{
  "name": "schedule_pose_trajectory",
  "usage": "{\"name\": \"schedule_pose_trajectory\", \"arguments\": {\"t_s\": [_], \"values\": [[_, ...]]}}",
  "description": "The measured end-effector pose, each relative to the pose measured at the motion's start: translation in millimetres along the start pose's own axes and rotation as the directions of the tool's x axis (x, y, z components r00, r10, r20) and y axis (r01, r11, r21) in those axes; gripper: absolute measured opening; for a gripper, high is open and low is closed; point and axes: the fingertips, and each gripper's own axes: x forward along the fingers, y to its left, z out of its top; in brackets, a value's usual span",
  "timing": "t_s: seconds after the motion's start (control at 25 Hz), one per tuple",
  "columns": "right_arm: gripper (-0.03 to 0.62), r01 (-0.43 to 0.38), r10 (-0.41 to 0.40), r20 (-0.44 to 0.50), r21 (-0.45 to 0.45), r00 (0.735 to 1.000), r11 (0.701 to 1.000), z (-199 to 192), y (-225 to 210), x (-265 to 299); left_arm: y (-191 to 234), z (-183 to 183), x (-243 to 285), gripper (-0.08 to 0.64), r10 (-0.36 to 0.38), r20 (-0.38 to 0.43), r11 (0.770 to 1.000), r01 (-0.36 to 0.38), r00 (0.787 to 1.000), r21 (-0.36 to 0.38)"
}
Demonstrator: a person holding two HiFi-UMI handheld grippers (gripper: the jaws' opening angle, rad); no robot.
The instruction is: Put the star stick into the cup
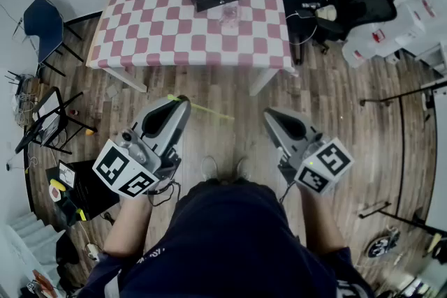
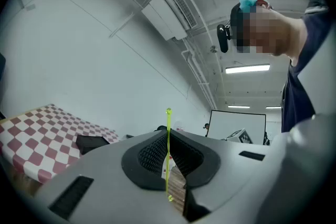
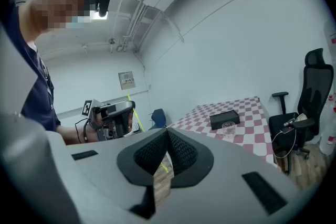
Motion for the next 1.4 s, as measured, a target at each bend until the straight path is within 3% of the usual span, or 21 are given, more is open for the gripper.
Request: {"name": "schedule_pose_trajectory", "arguments": {"t_s": [0.88,1.4], "values": [[0.017,-0.024,0.026,-0.026,0.088,0.999,0.996,-22.7,-31.8,-27.2,-29.9,-40.9,29.1,0.037,0.021,-0.064,0.999,-0.023,0.998,-0.029],[0.017,-0.088,0.087,0.025,0.089,0.996,0.992,-15.5,-79.6,-76.2,-79.4,-46.1,69.1,0.037,0.092,-0.053,0.995,-0.090,0.994,0.033]]}}
